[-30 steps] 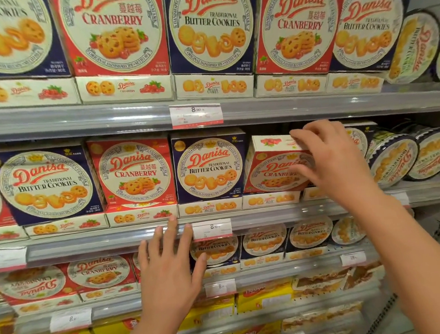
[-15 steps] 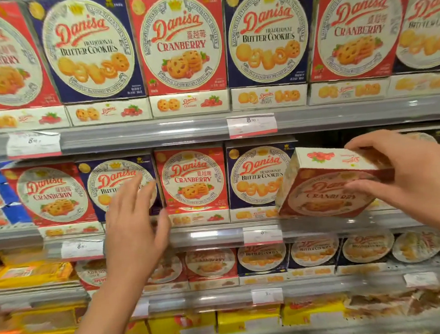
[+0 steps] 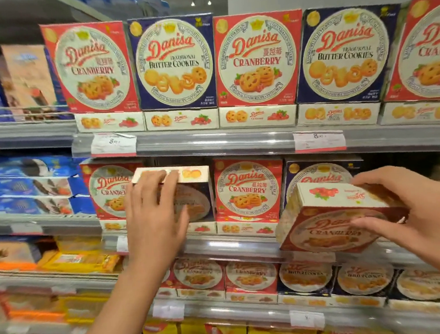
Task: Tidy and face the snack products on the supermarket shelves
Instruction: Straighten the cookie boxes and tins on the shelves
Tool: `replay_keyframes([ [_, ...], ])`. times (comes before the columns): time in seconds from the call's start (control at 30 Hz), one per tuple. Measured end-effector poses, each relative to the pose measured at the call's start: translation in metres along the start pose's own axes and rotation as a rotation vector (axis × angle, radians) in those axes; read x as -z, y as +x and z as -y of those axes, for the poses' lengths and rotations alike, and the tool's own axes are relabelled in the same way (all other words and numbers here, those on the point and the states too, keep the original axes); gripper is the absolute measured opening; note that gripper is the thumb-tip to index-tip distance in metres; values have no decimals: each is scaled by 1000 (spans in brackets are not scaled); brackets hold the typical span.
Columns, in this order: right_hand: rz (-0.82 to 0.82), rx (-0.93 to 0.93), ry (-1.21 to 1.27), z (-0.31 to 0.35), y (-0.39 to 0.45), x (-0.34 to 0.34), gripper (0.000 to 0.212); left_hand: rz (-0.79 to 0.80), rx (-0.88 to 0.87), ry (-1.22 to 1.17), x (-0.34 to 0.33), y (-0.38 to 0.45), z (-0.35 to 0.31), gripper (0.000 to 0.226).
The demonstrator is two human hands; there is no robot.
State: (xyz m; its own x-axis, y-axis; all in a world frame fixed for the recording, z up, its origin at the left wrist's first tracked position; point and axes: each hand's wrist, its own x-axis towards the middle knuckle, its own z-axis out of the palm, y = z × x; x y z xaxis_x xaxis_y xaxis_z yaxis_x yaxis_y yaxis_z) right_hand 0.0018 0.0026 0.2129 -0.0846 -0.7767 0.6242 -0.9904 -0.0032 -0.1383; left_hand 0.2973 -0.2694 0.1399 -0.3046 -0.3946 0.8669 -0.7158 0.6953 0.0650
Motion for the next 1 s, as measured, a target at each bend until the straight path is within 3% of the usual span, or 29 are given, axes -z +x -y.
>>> replay_keyframes([
  [0.1, -13, 12, 51, 14, 6, -4, 54, -50, -38, 28, 14, -22, 7, 71],
  [0.3, -64, 53, 66, 49, 33, -26, 55, 141, -117, -16, 45, -54, 23, 80],
  [0.67, -129, 142, -1, 146, 107, -118, 57, 233, -66, -6, 80, -94, 96, 70],
  [1.0, -102, 143, -103, 170, 136, -169, 57, 263, -64, -44, 81, -110, 133, 70],
])
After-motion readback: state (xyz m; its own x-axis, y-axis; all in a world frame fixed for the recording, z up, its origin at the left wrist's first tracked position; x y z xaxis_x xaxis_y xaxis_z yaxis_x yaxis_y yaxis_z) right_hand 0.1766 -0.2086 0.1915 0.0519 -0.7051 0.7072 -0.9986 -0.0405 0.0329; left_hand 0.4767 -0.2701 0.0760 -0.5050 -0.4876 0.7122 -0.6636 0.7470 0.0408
